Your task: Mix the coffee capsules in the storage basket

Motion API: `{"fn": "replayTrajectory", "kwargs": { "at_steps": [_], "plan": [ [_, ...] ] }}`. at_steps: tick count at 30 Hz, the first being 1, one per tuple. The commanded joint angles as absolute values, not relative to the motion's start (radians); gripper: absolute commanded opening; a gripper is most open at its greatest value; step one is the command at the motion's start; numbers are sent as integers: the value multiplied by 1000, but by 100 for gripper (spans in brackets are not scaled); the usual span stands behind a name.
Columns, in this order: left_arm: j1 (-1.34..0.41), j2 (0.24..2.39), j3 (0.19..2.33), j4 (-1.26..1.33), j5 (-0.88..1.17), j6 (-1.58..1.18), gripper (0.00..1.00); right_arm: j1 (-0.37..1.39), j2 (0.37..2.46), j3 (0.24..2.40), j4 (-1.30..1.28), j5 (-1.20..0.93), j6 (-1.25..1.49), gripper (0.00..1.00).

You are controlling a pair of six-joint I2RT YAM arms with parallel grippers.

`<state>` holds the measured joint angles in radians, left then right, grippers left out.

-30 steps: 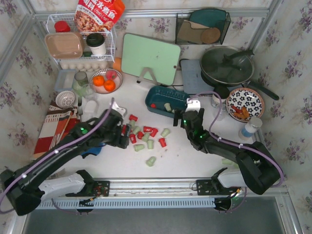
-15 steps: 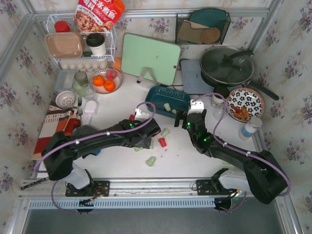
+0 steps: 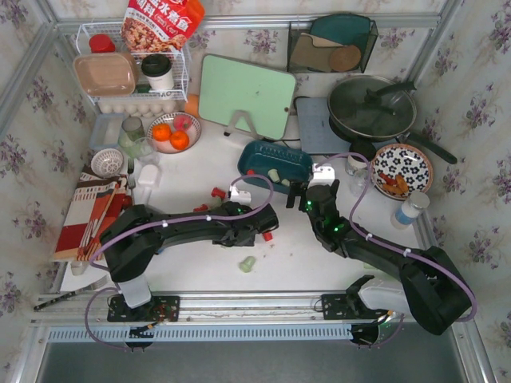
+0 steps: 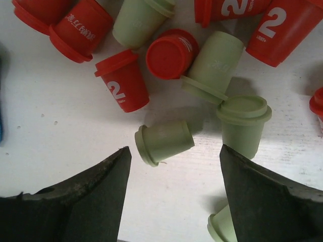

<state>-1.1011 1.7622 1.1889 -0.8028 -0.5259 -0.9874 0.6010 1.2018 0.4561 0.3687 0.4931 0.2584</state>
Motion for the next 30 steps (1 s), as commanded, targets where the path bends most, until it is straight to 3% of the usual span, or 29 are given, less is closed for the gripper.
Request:
{"fn": "replayTrajectory", "kwargs": {
  "at_steps": [1, 23, 27, 30],
  "plan": [
    [-1102, 1798, 1203, -806, -547, -1043, 74, 601, 1190, 457, 383, 496, 266, 100],
    [-1096, 1862, 1175, -763, -553, -1077, 63, 601, 1227, 466, 379, 468, 267, 100],
    [-1094, 1860, 1174, -750, -548, -1065, 56, 600, 1234, 469, 378, 468, 267, 100],
    [-1094, 1846, 1169, -746, -551, -1065, 46, 600, 1238, 472, 376, 466, 267, 100]
  ]
}}
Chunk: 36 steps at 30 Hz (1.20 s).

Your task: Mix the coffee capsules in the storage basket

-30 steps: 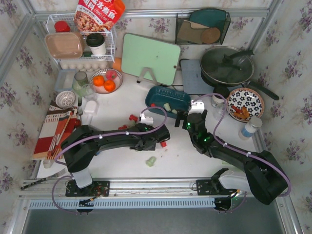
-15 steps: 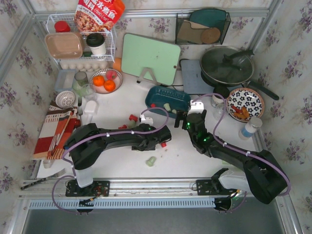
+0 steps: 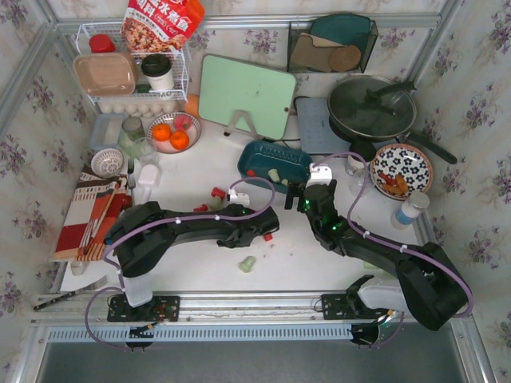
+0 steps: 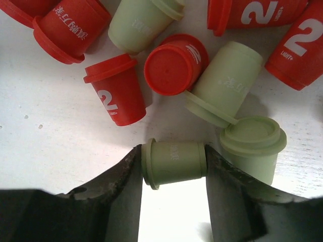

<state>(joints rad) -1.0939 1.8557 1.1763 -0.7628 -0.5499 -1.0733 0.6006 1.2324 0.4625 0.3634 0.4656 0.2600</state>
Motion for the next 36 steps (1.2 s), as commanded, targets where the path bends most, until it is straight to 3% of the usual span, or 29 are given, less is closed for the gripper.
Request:
{"fn": "replayTrajectory", "kwargs": {
  "at_steps": [1, 11, 20, 26, 36],
  "plan": [
    [-1094, 1839, 1167, -747, -553, -1065, 43, 600, 1239, 472, 375, 465, 268, 100],
    [-1094, 1703, 1206, -755, -578, -983, 38, 600, 1244, 477, 365, 473, 270, 100],
    [-973, 1646, 1349, -533, -497, -598, 38, 601, 1241, 474, 365, 514, 276, 100],
    [-826, 1777, 1483, -367, -275, -460, 39, 601, 1230, 468, 369, 564, 277, 100],
    [-698, 2121, 1829, -394, -162, -407, 51, 601, 1229, 464, 388, 579, 271, 100]
  ]
}}
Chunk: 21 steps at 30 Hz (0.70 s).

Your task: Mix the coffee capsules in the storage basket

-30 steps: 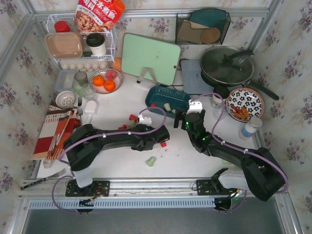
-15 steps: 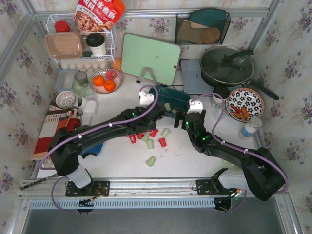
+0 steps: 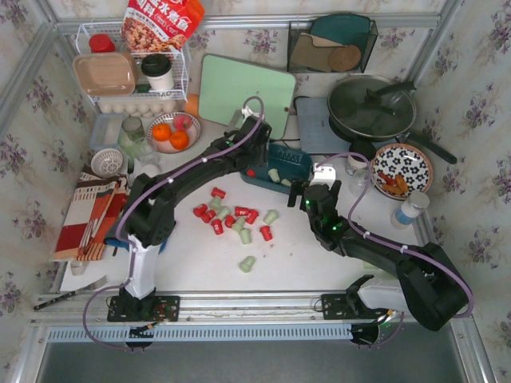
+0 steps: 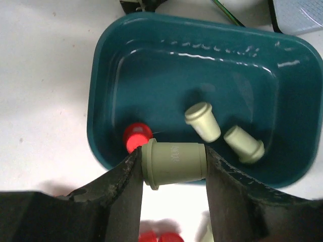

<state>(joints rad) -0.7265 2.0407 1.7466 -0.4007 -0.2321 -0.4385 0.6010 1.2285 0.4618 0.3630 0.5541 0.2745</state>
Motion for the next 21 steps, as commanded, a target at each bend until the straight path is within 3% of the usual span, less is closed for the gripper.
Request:
{"fn": "replayTrajectory", "kwargs": {
  "at_steps": [1, 4, 10, 18, 21],
  "plan": [
    [-689, 2139, 1847, -395, -146, -417, 53, 601, 1228, 465, 388, 577, 270, 100],
    [-675, 2165, 1842, -364, -118, -445, 67, 601, 1227, 463, 389, 578, 269, 100],
    [-673, 2061, 1687, -222, -114, -453, 78, 601, 1232, 465, 390, 578, 267, 100],
    [-679, 1814, 1471, -166, -162, -442, 81, 602, 1208, 462, 377, 479, 236, 99],
    [-681, 1702, 1378, -196, -194, -443, 81, 603, 1170, 432, 407, 402, 222, 94]
  ]
}}
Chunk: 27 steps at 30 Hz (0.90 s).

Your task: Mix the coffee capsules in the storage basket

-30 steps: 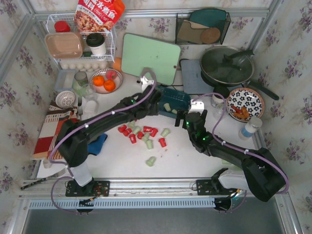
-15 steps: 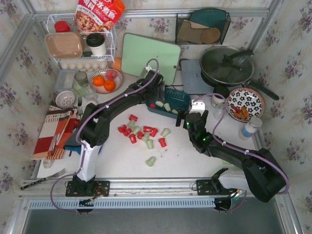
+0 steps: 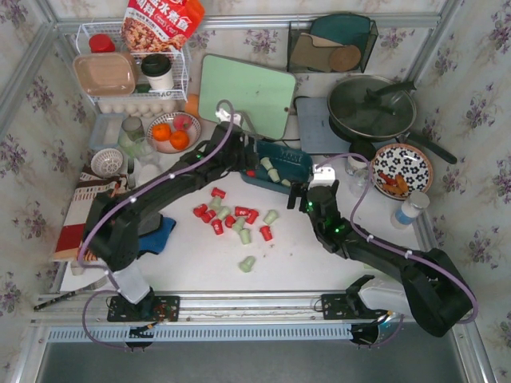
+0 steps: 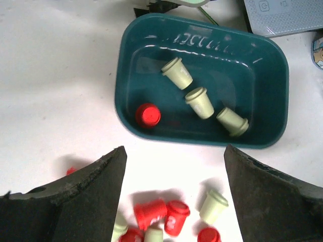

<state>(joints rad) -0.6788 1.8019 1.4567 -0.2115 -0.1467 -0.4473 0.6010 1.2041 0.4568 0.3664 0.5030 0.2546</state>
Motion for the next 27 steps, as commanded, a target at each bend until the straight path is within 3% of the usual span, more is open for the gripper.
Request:
{"fn": "replayTrajectory", "kwargs": {
  "at_steps": [1, 20, 23, 25, 27],
  "plan": [
    [-681, 1661, 1355, -218, -212, -444, 81, 602, 1157, 427, 412, 385, 223, 93],
    [-681, 795, 1001, -825, -264, -306, 81, 621, 1174, 487, 244, 138, 291, 75],
    [-683, 688, 929, -821, -274, -298, 89, 650, 1165, 473, 208, 152, 335, 73],
    [-682, 632, 918, -800, -269, -316, 100, 690, 1168, 458, 216, 170, 359, 71],
    [-681, 594, 930, -792, -255, -321, 99, 735, 1182, 446, 233, 199, 374, 71]
  ]
}}
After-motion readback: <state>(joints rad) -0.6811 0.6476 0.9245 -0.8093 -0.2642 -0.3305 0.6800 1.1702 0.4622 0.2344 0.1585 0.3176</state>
